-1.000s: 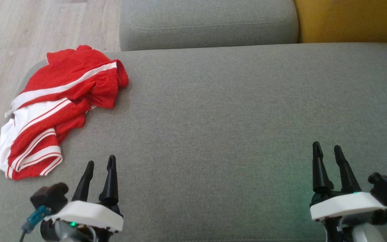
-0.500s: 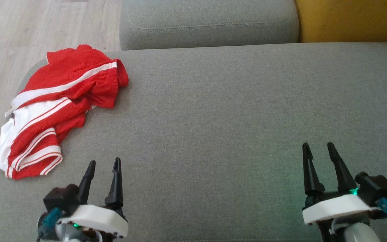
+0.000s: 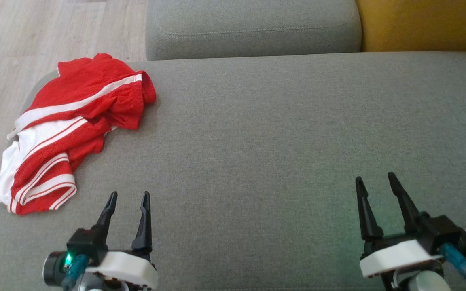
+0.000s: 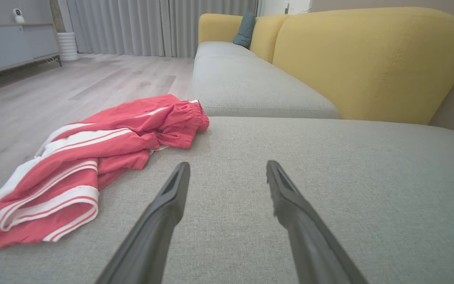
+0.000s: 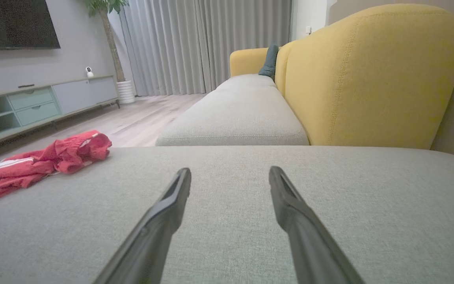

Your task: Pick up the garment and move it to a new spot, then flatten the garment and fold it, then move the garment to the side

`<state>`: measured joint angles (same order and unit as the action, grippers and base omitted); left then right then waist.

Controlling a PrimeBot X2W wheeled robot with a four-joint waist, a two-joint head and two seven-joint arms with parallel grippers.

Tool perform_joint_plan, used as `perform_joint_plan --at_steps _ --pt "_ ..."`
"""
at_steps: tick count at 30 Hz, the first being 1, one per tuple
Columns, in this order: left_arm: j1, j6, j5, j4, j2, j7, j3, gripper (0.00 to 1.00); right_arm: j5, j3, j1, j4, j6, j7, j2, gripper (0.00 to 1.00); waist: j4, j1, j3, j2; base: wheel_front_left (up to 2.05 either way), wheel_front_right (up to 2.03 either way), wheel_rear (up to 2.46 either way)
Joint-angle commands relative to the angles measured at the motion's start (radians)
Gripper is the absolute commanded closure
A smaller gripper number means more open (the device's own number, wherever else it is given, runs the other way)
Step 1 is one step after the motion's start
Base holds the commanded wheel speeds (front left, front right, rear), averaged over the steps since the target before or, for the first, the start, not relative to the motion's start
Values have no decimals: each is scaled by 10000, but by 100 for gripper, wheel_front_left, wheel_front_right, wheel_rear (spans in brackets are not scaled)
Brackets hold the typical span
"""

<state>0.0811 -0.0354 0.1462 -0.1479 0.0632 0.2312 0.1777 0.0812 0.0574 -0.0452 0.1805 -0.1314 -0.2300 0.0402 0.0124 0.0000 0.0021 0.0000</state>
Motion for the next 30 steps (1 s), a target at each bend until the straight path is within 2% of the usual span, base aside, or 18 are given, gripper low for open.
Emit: perform_joint_plan --at_steps 1,6,30 --pt "-187 -73 -357 438 116 159 -288 0 -388 256 118 -316 7 -169 97 0 4 0 -3 0 0 0 0" --pt "-115 -127 -780 516 78 305 -346 0 -937 231 100 -300 7 -317 100 0 12 0 -28 0 0 0 0" --pt "-30 59 -609 368 -69 306 -578 0 -319 70 141 -160 7 -318 100 0 11 0 -188 0 0 0 0"
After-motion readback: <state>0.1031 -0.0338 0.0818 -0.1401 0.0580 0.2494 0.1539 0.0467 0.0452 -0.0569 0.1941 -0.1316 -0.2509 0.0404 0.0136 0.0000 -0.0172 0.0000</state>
